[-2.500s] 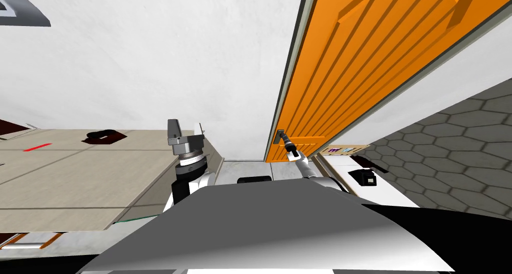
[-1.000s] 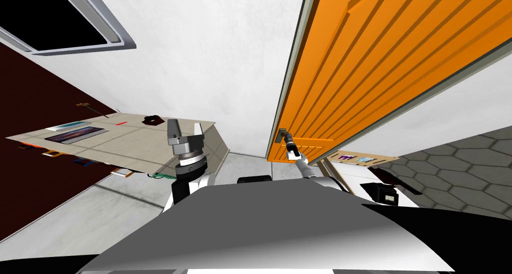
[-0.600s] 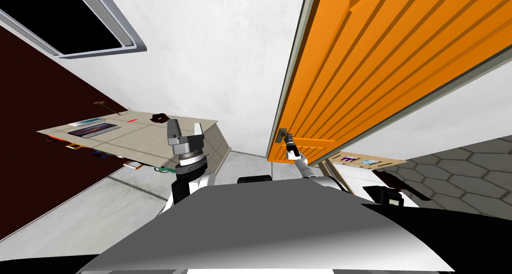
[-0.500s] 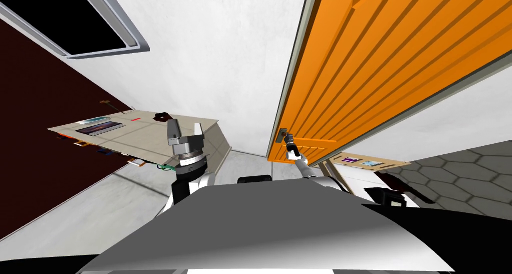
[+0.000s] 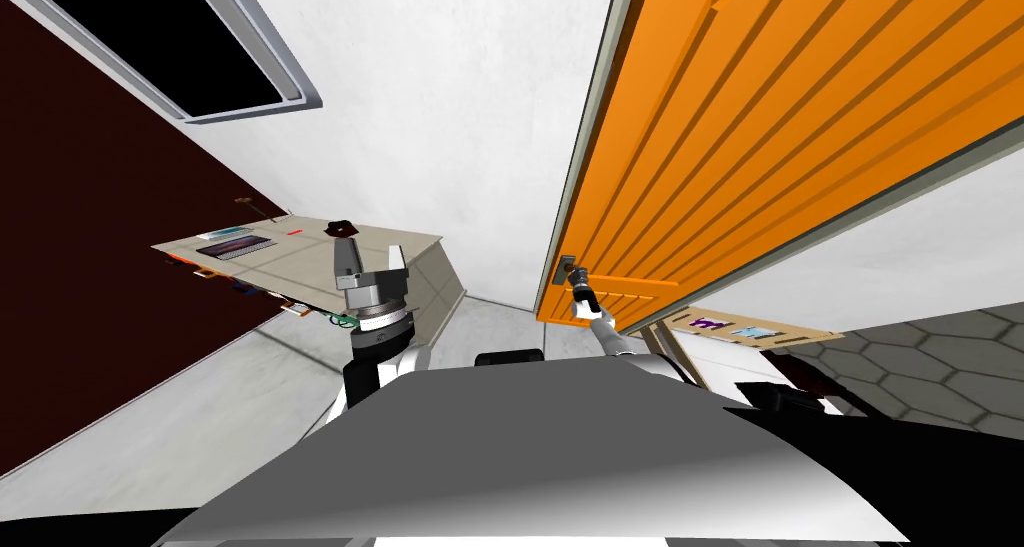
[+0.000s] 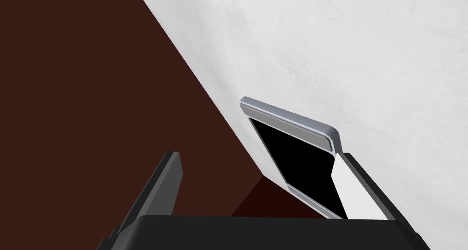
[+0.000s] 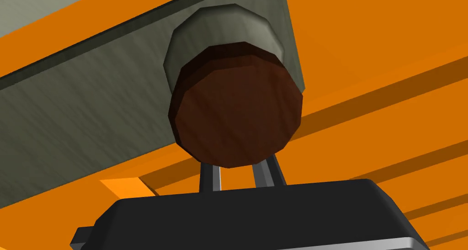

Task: Pull the door open

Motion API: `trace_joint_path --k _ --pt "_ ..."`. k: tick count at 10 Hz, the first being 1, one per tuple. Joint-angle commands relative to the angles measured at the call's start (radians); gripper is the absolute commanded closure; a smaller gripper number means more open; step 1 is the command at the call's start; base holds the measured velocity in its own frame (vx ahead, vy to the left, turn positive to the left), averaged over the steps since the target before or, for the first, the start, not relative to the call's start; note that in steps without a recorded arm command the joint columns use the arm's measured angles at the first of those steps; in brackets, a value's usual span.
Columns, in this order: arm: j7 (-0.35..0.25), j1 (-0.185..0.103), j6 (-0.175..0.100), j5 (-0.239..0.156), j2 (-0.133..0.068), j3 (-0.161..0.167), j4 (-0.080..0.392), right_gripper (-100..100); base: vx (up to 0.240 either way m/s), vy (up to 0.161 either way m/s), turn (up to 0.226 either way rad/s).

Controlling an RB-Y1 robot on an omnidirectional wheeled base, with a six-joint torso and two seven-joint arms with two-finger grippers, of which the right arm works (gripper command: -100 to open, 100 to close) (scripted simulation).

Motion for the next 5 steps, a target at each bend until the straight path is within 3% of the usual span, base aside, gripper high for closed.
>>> trace_joint_path --k 1,2,4,5 --pt "-0.050 -0.025 -0.021 -0.032 0.000 0.011 0.017 100 -0.048 -0.036 0.113" --pt "-0.055 -0.025 -0.021 -0.032 0.000 0.011 0.017 100 -0.046 -0.031 0.064" --pt "-0.118 -0.027 -0.015 -0.091 0.001 0.015 0.018 100 -0.071 -0.032 0.132" --pt "-0.134 -0.027 -0.015 -0.091 0.001 0.015 0.018 100 -0.067 -0.040 0.069"
